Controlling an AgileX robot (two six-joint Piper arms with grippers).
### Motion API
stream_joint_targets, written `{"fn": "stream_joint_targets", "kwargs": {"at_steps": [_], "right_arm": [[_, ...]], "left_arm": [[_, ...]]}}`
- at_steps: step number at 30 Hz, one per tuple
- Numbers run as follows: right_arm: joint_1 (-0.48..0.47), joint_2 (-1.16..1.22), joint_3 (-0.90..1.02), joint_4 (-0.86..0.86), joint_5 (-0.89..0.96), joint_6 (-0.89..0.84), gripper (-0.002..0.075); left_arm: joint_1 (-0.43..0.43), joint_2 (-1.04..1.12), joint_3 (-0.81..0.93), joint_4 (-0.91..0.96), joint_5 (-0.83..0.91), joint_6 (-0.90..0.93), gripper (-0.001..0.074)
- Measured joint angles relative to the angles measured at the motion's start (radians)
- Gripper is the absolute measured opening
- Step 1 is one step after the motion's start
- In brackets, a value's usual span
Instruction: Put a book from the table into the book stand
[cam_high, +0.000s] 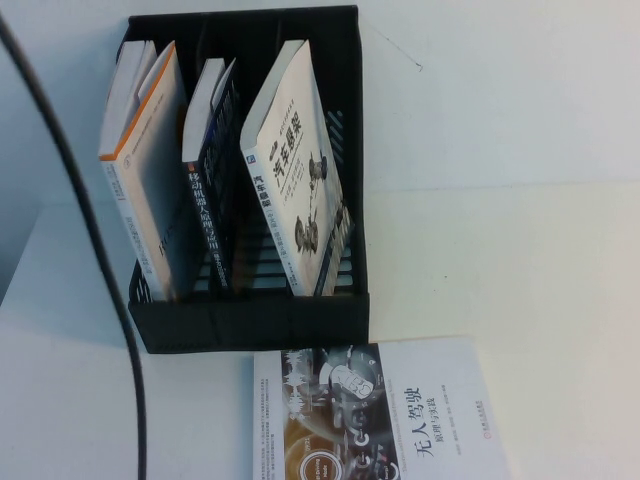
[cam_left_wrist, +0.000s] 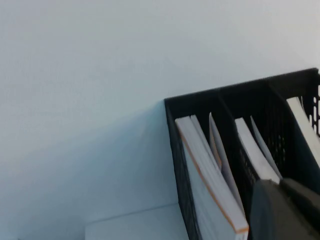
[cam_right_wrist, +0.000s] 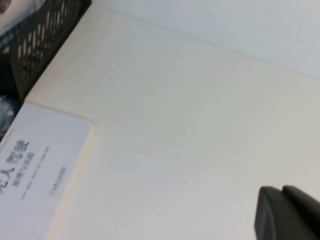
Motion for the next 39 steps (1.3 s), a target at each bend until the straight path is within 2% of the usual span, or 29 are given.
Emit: {"fn": "stream_joint_targets", "kwargs": {"at_steps": [7,11,16,20,39], "right_arm": [[0.000,-0.207,0.026,-0.071,-0.013,0.086,-0.0001],[0.000,-0.333,0.127,-0.075,-0.026,0.121,-0.0001],[0.000,-0.445,0.278,-0.075,-0.026,0.168,-0.0001],[0.000,-0.485,0.346,-0.070,-0.056,0.212,0.0000],[0.000,-0.490,0.349,-0.066,-0.086,0.227,-0.0001]], "left_arm": [[0.000,-0.263,0.385,0.061,-0.190,-0.131,-0.0001],[0.000,-0.348,0.592,0.061,-0.313,-0.146,-0.0001],[0.000,-0.399,0.736,0.063,-0.382,-0.153,-0.0001],[0.000,-0.402,0.779,0.063,-0.383,-0.158,-0.0001],[0.000,-0.403,0.795,0.065,-0.369,-0.160,-0.0001]]}}
